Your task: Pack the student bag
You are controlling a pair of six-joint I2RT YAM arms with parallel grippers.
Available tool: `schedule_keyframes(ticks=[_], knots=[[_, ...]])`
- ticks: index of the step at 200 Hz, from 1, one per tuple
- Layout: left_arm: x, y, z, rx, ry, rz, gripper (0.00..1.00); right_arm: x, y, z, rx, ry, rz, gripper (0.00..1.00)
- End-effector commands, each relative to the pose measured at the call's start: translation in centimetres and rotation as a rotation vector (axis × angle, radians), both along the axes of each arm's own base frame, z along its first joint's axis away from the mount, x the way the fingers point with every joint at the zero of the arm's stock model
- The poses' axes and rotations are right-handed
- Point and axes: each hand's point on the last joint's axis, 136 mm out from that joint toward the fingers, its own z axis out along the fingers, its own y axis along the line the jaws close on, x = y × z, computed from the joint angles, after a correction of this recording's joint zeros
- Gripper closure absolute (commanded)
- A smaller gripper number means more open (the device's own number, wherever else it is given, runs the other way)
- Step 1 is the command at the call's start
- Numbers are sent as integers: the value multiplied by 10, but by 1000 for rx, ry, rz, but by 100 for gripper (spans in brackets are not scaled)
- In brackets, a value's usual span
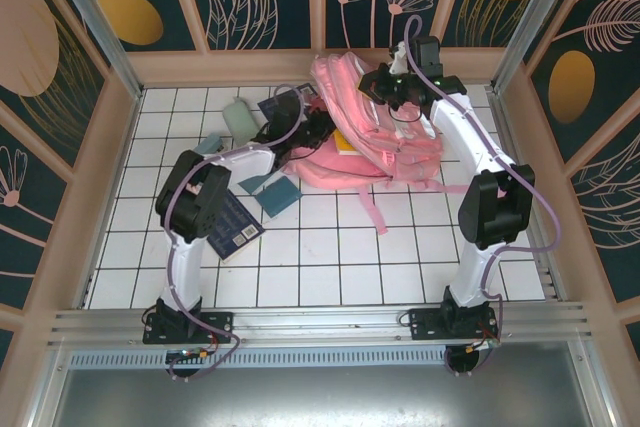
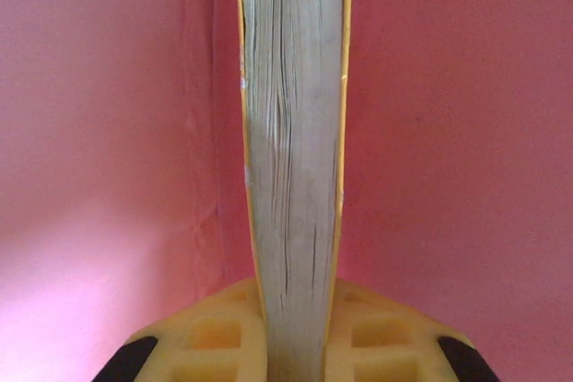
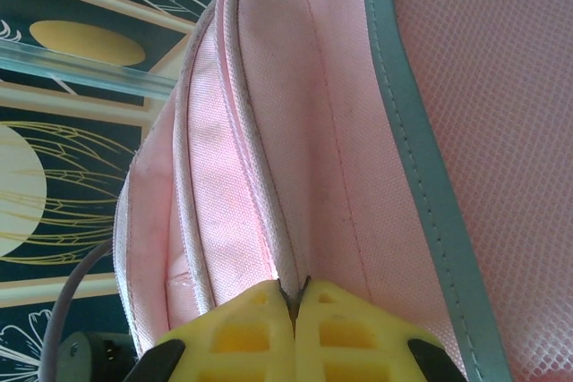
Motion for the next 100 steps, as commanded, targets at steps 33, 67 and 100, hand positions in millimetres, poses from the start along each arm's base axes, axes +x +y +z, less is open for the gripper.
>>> schedule_keyframes(ticks=[33,67,100], knots=[[25,-55,3,-42,-46,59,100,-9,6,74,130,-176,44,100],[26,-89,-20,13,-20,50,100,-8,1,72,128,-174,38,100],[23,-106,-28,39,-17,12,86,-8,-6,67,129,-166,22,100]])
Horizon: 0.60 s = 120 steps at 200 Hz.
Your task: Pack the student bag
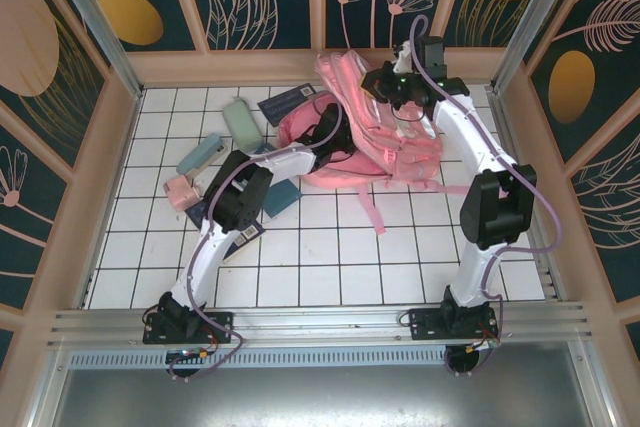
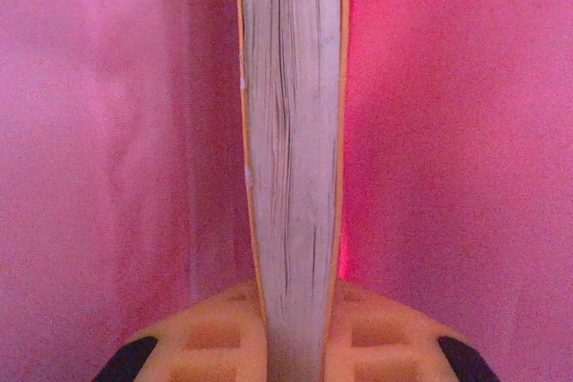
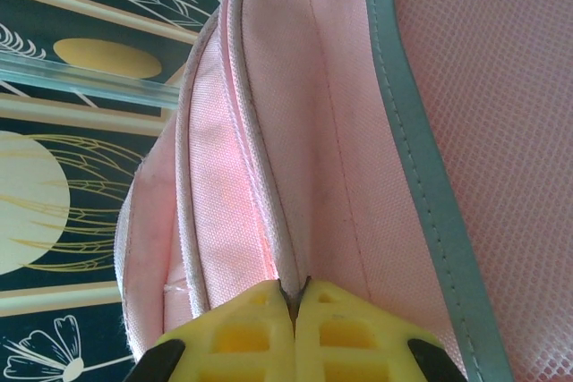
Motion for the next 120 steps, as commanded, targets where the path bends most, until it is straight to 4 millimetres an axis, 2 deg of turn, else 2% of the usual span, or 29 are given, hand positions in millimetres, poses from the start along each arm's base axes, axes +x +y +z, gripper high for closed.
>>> schedule_keyframes(ticks=[1,16,57,90,111,120], knots=[[4,-14,27,-22,-56,-5,84,-13,1,63,83,-165,34,100],[4,-12,26,4,-59,-4,67,-13,-2,60,85,-162,27,100],[0,1,42,80,-96,4,45,-11,-11,52,77,-154,11,100],[-7,27,56,149,-102,33,33,-10,-17,41,58,-143,-3,100],[-13,57,62,204,-94,80,23,-9,-22,28,34,-132,-13,100],[-18,68,68,208,-106,86,21,-8,-23,22,26,-125,-18,100]])
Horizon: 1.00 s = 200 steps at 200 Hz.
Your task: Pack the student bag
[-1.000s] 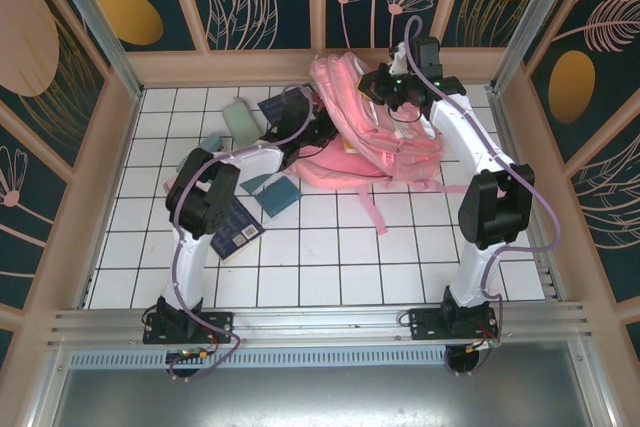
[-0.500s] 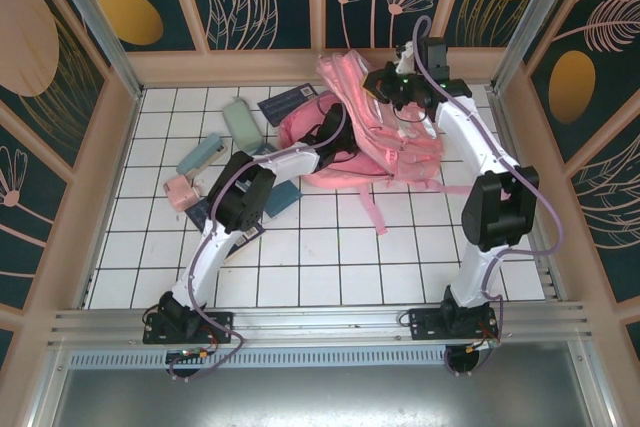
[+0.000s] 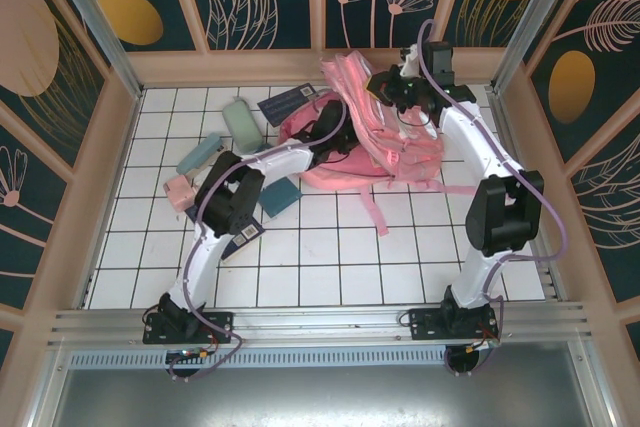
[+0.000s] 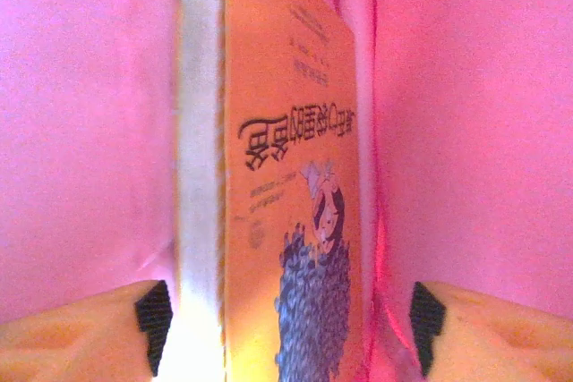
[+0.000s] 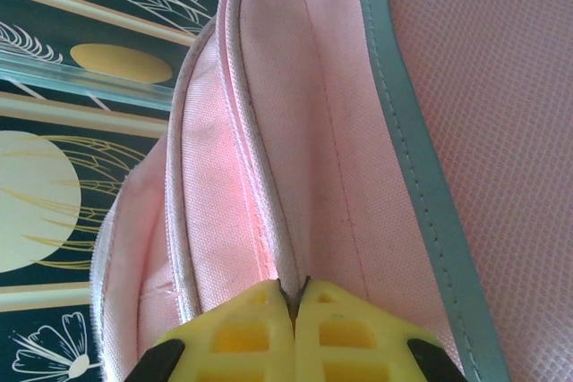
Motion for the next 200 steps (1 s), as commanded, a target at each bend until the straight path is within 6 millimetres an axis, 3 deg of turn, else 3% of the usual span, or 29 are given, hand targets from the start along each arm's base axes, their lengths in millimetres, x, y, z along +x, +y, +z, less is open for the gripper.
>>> schedule_keyframes(ticks=[1,62,92,95,105,143,179,200], knots=[[-3,35,55,30,-98,45,21,-2,-10,23,5,-98,-8,100],[-42,122,54,135,-56,97,23,-6,-15,-16,-55,-65,-15,100],[-62,166,52,209,-47,131,22,-10,-20,-43,-104,-33,-21,100],[-65,170,61,205,-64,137,22,-10,-20,-46,-109,-31,-20,100],[-72,185,63,232,-66,154,21,-12,-21,-57,-128,-19,-19,100],[-102,242,56,320,-39,248,18,-18,-18,-89,-206,15,-4,100],[-139,301,28,408,57,365,17,-22,-4,-102,-292,17,7,73],[-164,331,16,439,113,432,18,-28,14,-100,-333,-15,32,66]])
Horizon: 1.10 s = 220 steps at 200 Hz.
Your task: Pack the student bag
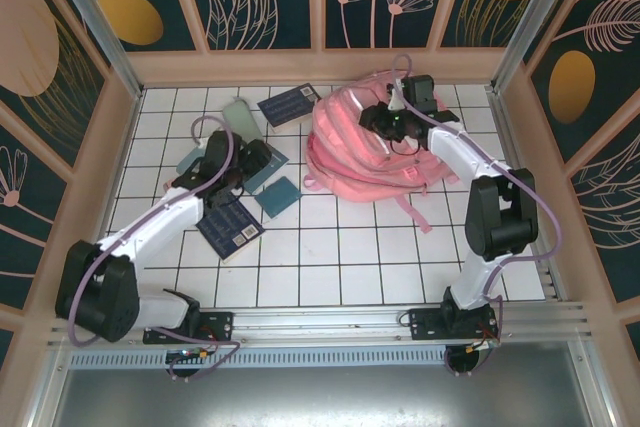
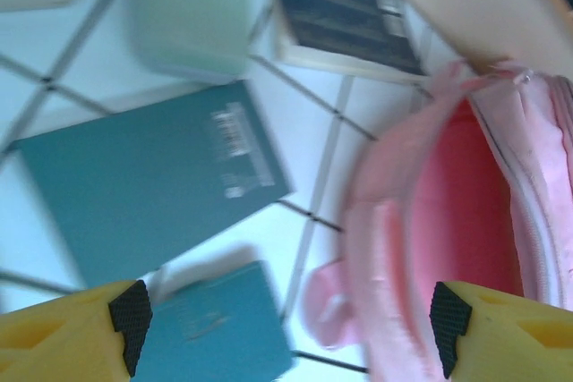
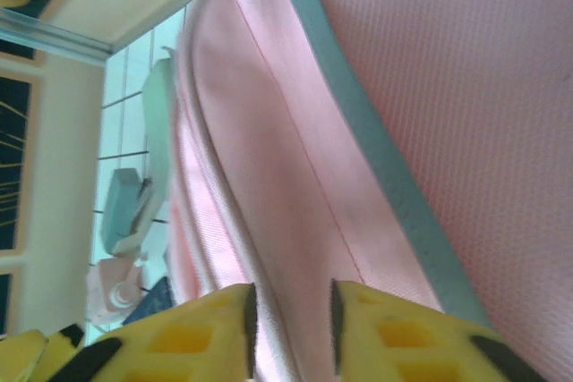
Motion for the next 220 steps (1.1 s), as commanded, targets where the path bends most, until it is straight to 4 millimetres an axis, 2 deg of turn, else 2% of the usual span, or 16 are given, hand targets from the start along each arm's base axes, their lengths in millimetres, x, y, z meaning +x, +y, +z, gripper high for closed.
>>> schedule_keyframes(ticks=[1,26,57,62,101,120,134,148,185,220], knots=[[-32,43,-26,82,101,105,18,0,10,-3,-92,-38,-1,66],[-62,73,-37,117,158,198,19,-14,46,1,-75,-65,71,56],[-100,100,-50,157,228,297,25,-44,107,-1,-50,-93,211,49],[-105,103,-52,162,238,307,27,-53,122,-3,-44,-91,245,49],[-137,109,-80,137,294,328,37,-100,203,-22,-26,-77,428,49],[-146,107,-93,115,318,320,46,-121,235,-32,-29,-75,505,50],[-152,107,-101,112,339,320,50,-133,252,-42,-33,-64,545,50],[-157,107,-110,109,354,315,60,-146,267,-56,-41,-42,583,52],[-170,103,-136,75,397,302,61,-171,295,-87,-68,8,652,54],[-176,103,-146,63,417,306,66,-185,311,-114,-95,57,692,56]])
